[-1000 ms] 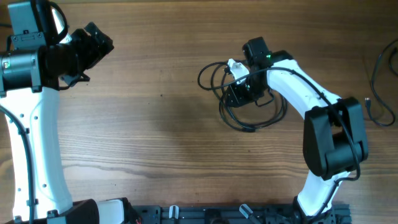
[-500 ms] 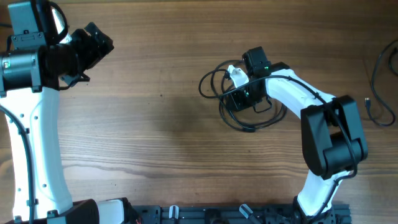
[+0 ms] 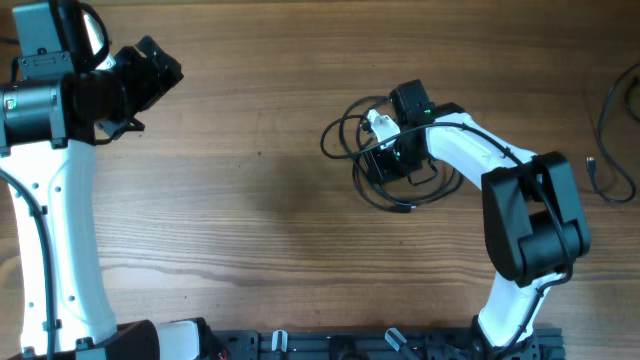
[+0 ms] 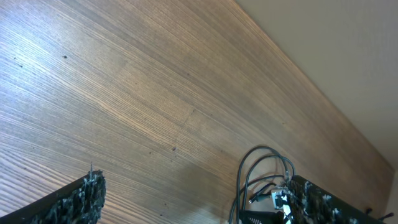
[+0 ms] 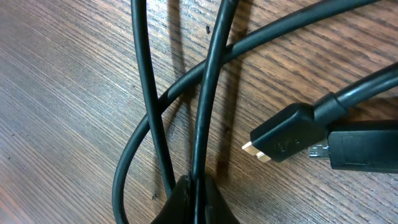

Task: Untangle cables

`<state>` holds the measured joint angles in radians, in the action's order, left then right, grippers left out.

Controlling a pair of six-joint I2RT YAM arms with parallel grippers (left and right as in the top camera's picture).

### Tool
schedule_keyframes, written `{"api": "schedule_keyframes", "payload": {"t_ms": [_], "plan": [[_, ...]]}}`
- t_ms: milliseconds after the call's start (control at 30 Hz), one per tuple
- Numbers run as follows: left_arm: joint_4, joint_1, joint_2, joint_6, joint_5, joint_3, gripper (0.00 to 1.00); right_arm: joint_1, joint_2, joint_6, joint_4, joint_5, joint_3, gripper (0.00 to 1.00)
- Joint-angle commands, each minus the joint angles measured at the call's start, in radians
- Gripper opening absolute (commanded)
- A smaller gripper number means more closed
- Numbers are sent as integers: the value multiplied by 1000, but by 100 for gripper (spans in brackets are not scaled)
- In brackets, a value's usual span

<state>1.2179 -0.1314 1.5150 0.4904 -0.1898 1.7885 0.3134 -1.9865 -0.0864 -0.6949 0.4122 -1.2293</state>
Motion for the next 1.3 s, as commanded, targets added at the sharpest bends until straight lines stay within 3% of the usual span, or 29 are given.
{"api": "schedule_keyframes", "payload": {"t_ms": [0, 200, 400, 467, 567, 633, 700, 833, 1000, 1100, 1200, 1267], "plan": [[-1, -5, 6, -12, 8, -4, 95, -11, 27, 12, -91, 70, -120, 4], [-6, -5, 6, -13, 9, -4, 96, -14, 239, 48, -359, 74, -576, 4], [-5, -5, 6, -13, 9, -4, 96, -14, 329, 119, -334, 62, -798, 4], [-5, -5, 6, -13, 9, -4, 96, -14, 341, 44, -292, 33, -806, 4], [-5, -5, 6, -13, 9, -4, 96, -12, 341, -243, -268, 11, -806, 4], [-5, -5, 6, -12, 9, -4, 96, -7, 340, -246, -298, 81, -806, 4], [-11, -5, 6, -12, 8, -4, 95, -3, 351, -167, -253, 114, -806, 4], [-13, -5, 6, -13, 9, -4, 95, -31, 463, 74, 66, 291, -807, 4], [-16, -5, 6, -12, 8, -4, 96, -40, 571, 253, 344, 297, -807, 4], [-16, -5, 6, -12, 8, -4, 95, -40, 546, 308, 281, 296, -807, 4], [-17, -5, 6, -12, 8, -4, 95, -40, 436, 550, 19, 157, -807, 4], [-16, -5, 6, -12, 8, -4, 95, -40, 365, 600, -89, 135, -807, 4]]}}
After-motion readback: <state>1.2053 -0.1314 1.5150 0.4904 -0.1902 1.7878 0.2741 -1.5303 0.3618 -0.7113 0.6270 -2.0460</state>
